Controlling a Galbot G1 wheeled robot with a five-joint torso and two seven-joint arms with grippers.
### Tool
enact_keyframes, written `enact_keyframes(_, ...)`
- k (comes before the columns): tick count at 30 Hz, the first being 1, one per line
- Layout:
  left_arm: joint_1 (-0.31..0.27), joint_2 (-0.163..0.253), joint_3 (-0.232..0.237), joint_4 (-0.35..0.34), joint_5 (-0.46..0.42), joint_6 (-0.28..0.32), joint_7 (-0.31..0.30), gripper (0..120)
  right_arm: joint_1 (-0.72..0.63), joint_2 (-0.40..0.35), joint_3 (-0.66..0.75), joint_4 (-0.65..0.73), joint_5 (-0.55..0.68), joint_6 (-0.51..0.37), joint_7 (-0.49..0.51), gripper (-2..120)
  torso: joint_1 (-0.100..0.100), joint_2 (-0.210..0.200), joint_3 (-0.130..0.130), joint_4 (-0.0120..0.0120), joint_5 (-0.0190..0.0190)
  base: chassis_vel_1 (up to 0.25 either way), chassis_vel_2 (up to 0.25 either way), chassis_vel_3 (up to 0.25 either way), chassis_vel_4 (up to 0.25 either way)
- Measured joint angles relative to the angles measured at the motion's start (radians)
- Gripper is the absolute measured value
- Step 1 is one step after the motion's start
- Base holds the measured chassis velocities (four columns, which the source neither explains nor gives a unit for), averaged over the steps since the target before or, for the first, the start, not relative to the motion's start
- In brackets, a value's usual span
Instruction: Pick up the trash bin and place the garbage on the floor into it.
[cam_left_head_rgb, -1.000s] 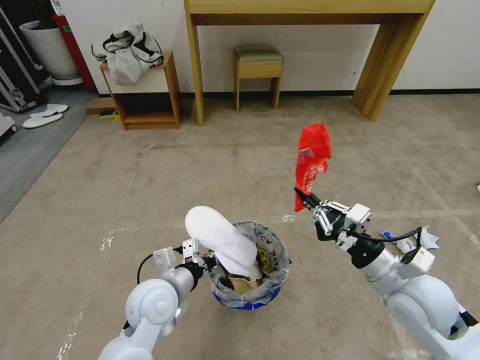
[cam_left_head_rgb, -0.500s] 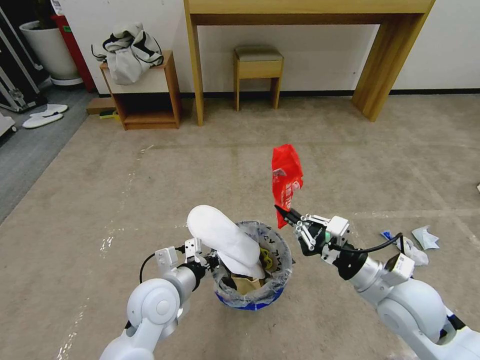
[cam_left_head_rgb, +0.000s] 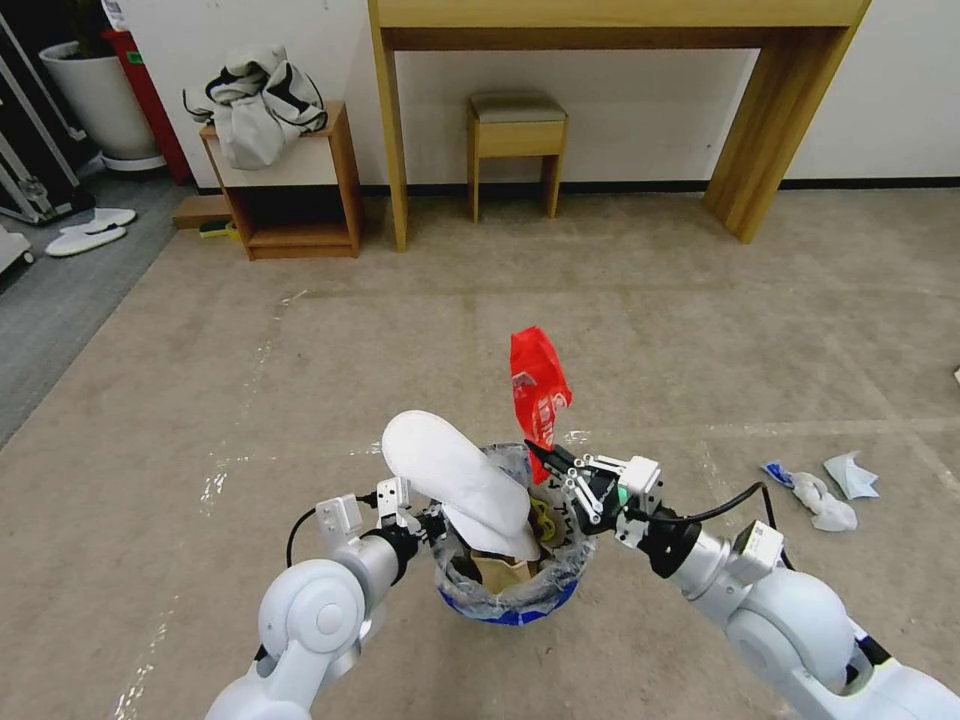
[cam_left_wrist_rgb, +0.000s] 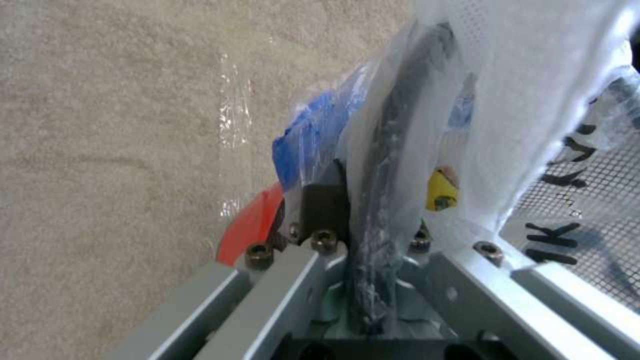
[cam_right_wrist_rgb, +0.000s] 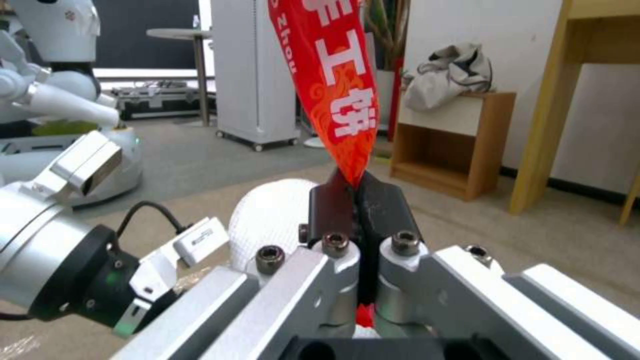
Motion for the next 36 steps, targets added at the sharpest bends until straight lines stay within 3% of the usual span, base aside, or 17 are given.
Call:
enact_keyframes(17,0.004,-0.006,-0.01,-0.011,-0.004,0.0,-0.003,1,-0.024,0.026,-0.002,-0.045,-0.041,0.011,-0.015,2,0.0,0.0,0.0,0.0001,0.0001,0.0,0.0,0.0,0.0)
enact_keyframes(18,0.003,-0.009,-0.013,-0.011,-0.004,0.0,-0.005,1,-0.03,0.03,0.006,-0.05,-0.051,0.01,-0.014,10,0.0,0.0,0.0,0.0001,-0.0001,0.0,0.0,0.0,0.0)
enact_keyframes(21,0.0,-0.012,-0.014,-0.01,-0.004,0.0,-0.006,1,-0.038,0.032,0.014,-0.054,-0.058,0.009,-0.015,19,0.0,0.0,0.0,0.0,0.0001,0.0,0.0,0.0,0.0)
enact_keyframes(23,0.0,-0.012,-0.014,-0.01,-0.004,0.0,-0.006,1,-0.038,0.032,0.014,-0.054,-0.058,0.009,-0.015,19,0.0,0.0,0.0,0.0,0.0001,0.0,0.0,0.0,0.0)
enact_keyframes(24,-0.006,-0.013,-0.014,-0.01,-0.007,-0.001,-0.007,1,-0.05,0.03,0.025,-0.054,-0.059,0.004,-0.019,32,0.0,0.0,0.0,0.0,0.0001,0.0,0.0,0.0,0.0)
enact_keyframes(26,-0.006,-0.012,-0.014,-0.01,-0.009,-0.001,-0.007,1,-0.053,0.029,0.027,-0.056,-0.059,0.005,-0.022,35,0.0,0.0,0.0,0.0,-0.0001,0.0,0.0,0.0,0.0)
enact_keyframes(28,-0.005,-0.007,-0.018,-0.01,-0.014,-0.001,-0.007,1,-0.06,0.028,0.037,-0.061,-0.06,0.005,-0.027,47,0.0,0.0,0.0,0.0,0.0,0.0,0.0,0.0,0.0)
enact_keyframes(36,-0.005,0.0,-0.021,-0.012,-0.022,-0.002,-0.007,1,-0.063,0.037,0.04,-0.079,-0.068,0.008,-0.029,74,0.0,0.0,0.0,0.0,0.0,0.0,0.0,0.0,0.0)
